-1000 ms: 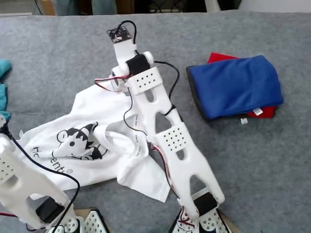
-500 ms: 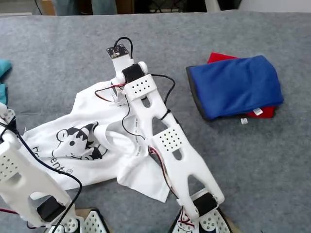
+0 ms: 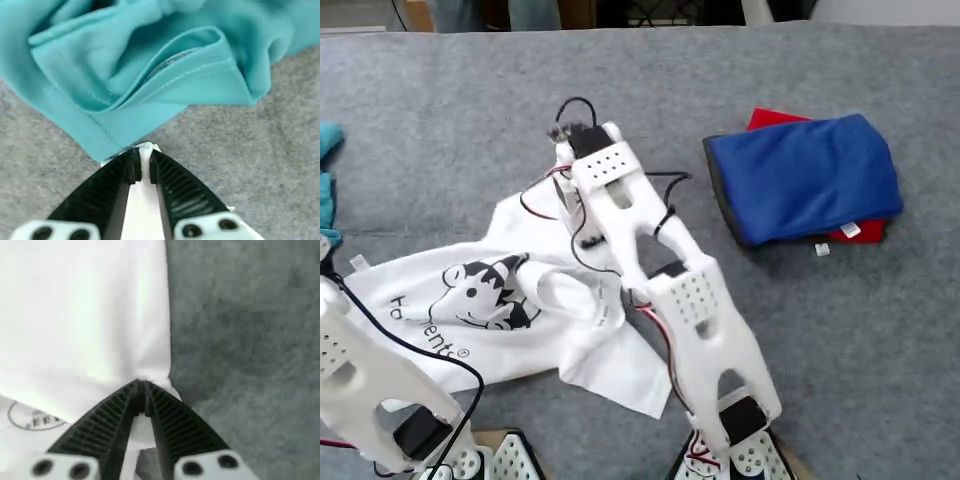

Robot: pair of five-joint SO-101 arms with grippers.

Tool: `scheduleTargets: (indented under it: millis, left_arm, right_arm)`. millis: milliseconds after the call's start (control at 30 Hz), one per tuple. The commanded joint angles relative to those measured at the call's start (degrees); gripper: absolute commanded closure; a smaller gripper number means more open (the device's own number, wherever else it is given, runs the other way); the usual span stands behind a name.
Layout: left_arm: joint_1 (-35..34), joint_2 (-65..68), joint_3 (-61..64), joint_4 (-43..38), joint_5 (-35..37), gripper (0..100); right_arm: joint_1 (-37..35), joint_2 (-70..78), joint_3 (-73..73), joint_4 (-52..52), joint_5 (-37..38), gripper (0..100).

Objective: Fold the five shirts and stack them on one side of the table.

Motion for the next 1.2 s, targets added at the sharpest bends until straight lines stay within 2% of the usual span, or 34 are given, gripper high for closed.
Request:
scheduleTargets:
  millis: [0, 133, 300, 533, 600, 700, 767, 967, 1167]
  left_arm:
    - [-0.4, -1.1, -2.7, -0.1, -0.5, 97]
    - [-0.5, -1.1, -2.8, -0.1, -0.5, 97]
    - [-0.2, -1.0, -2.5, -0.1, -0.5, 97]
    - [-0.1, -0.9, -2.5, -0.1, -0.5, 97]
    - [-0.1, -0.9, -2.4, -0.1, -0.5, 97]
    - [-0.1, -0.6, -2.3, -0.3, -0.5, 97]
    - [-0.1, -0.5, -2.2, -0.4, -0.5, 97]
    - [-0.1, -0.5, -2.2, -0.3, -0.5, 97]
    - [-0.1, -0.4, -2.2, -0.4, -0.5, 97]
  right_arm:
    - [-1.7, -11.9, 14.7, 0.3, 2.2, 98.4]
    - [-1.8, -19.0, 22.4, -2.8, 2.7, 98.2]
    - [0.2, -23.7, 16.7, -3.4, 2.8, 96.6]
    - [5.8, -23.6, 2.9, -4.4, 2.5, 73.9]
    - [5.7, -21.9, 0.3, -8.5, 1.6, 74.1]
    - [3.3, -16.3, -2.1, -15.7, -4.0, 75.7]
    - [0.9, -11.6, -4.4, -17.3, -5.6, 74.8]
    - [-3.2, -1.1, -15.7, -12.9, -5.7, 70.6]
    - [-2.0, 7.6, -26.4, -5.3, -5.0, 80.2]
